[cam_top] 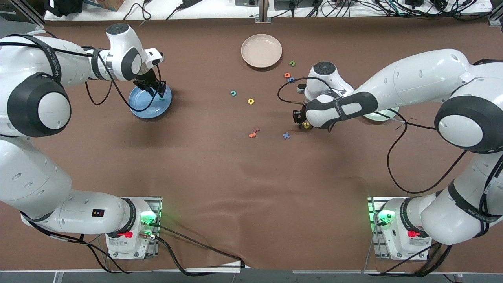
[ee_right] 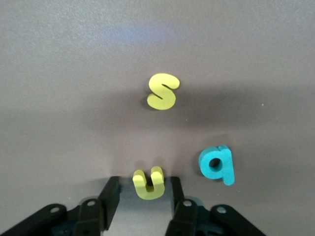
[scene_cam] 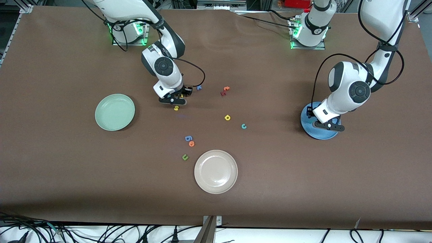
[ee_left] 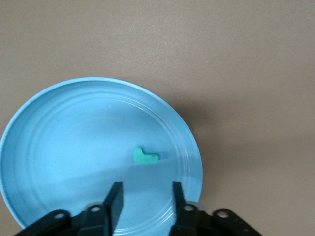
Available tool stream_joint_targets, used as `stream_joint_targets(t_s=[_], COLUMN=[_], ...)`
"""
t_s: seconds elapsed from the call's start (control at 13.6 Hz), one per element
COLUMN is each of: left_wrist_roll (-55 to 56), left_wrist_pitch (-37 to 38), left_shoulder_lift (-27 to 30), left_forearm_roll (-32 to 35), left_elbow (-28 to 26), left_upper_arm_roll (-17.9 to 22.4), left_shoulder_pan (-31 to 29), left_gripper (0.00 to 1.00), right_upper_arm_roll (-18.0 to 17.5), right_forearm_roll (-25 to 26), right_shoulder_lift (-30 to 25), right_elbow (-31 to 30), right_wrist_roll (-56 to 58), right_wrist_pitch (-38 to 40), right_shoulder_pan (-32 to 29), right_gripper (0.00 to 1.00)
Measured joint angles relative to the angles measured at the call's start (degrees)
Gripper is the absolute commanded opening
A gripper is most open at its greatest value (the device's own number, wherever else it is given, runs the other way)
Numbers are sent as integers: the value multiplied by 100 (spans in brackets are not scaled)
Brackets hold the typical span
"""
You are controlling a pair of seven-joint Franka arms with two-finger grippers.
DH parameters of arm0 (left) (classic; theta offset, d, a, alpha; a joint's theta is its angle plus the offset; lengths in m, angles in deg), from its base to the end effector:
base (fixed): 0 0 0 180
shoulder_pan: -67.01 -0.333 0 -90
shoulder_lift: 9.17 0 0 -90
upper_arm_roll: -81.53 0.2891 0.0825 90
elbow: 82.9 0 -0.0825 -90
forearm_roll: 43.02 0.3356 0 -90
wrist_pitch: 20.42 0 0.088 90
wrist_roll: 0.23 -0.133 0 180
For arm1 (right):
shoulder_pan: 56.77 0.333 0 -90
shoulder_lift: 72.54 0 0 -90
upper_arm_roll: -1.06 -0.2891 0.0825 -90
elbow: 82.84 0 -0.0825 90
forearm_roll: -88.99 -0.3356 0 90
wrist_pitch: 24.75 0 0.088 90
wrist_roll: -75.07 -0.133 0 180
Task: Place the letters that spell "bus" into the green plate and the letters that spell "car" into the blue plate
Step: 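Place the teal letter on the blue plate with the left gripper, then drop yellow u on the green plate while the left gripper reaches teal c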
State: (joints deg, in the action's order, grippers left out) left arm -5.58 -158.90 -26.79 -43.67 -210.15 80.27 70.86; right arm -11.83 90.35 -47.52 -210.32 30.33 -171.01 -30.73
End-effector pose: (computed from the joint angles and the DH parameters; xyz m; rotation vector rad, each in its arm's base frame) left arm 0.4974 -0.0450 0.2146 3.1111 -0.2698 -0.1742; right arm 0.3854 0.3187 0.1643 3.1286 -0.1516 -0.2007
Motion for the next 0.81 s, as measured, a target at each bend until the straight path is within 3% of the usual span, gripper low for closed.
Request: stream_joint_targets(t_s=[0.44, 0.81], left_wrist_roll=[234, 1669], left_wrist_pitch=[-9, -20], left_shoulder_lift=[-109, -307], left_forearm_roll=[0, -5], left_elbow=[262, 616], left_upper_arm_roll=[-155, -218], left_shoulder_pan=[173, 979], left_gripper=[100, 100], right_upper_arm_roll=[2, 7], right_forearm_roll=[1, 1], right_shoulder_lift=[-19, -25], right_elbow=[4, 14], right_wrist_roll=[0, -43], right_wrist_pitch=[-13, -13], right_shoulder_pan=[0, 0], right_gripper=[1, 0])
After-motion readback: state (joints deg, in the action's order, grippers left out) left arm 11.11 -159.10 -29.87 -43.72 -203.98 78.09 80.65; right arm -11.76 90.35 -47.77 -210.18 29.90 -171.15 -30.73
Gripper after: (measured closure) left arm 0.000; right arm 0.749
